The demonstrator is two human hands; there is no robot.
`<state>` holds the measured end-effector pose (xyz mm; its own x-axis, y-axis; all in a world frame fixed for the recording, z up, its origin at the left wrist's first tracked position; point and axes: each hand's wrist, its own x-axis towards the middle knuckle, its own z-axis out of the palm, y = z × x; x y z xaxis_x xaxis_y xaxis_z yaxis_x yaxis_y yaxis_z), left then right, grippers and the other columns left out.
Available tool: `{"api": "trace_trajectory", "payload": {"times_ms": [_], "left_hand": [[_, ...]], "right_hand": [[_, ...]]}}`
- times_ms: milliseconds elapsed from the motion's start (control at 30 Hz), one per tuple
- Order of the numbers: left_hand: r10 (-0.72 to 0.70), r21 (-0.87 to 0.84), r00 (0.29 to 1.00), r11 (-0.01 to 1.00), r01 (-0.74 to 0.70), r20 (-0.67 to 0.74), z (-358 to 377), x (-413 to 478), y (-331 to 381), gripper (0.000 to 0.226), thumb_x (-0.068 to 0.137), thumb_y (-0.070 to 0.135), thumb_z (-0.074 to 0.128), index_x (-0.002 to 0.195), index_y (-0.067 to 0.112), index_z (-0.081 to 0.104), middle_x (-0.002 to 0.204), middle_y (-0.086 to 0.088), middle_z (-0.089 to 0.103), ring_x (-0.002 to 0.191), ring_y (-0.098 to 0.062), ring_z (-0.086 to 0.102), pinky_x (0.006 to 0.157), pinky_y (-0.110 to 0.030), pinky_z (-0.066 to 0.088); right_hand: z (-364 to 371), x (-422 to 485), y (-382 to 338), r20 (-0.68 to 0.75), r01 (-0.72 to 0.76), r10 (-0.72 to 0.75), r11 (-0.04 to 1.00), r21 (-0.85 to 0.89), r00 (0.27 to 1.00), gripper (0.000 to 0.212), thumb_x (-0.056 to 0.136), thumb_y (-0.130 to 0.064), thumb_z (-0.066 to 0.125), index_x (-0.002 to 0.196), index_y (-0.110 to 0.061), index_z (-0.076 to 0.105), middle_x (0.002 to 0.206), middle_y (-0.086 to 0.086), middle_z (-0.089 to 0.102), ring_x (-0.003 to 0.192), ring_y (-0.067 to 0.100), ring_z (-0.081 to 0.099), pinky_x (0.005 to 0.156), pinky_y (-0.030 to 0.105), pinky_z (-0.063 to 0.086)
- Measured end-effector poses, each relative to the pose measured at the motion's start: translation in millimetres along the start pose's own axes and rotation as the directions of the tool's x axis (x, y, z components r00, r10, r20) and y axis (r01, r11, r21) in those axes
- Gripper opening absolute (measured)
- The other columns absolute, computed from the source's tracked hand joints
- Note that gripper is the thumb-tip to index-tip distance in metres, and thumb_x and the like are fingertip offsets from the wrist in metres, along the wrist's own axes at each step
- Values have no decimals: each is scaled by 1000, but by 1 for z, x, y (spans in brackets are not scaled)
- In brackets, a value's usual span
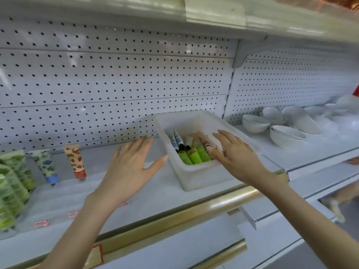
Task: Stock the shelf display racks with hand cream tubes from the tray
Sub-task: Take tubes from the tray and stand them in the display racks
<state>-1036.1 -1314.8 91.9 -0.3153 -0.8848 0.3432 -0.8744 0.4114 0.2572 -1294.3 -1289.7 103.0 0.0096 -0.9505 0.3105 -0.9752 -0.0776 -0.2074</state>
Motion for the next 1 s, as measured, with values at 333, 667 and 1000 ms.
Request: {"api": "trace_trajectory", "payload": {"times_ms": [333,667,1000], "left_hand": [[67,-43,997,997,-66,40,23,53,4,99,63,78,3,146,28,23,154,7,22,140,-14,19,110,-31,16],[47,-101,996,994,-39,75,38,82,25,91,68,78,12,145,31,23,151,12,25,138,-13,21,111,-30,17],[-45,-64,996,997,50,82,44,91,40,96,62,78,7,145,32,22,153,11,23,139,-12,21,112,-29,15]], "right_hand": [[9,57,37,10,-81,81,971,225,997,51,96,-46,36,140,-19,38,144,-1,38,128,19,41,101,29,32],[12,108,71,188,-68,16,958,277,982,40,99,-29,42,138,-18,41,142,2,42,127,17,42,92,25,38],[17,162,73,363,77,-133,983,165,922,47,98,-32,44,141,-15,35,143,5,40,124,20,44,98,28,35]]}}
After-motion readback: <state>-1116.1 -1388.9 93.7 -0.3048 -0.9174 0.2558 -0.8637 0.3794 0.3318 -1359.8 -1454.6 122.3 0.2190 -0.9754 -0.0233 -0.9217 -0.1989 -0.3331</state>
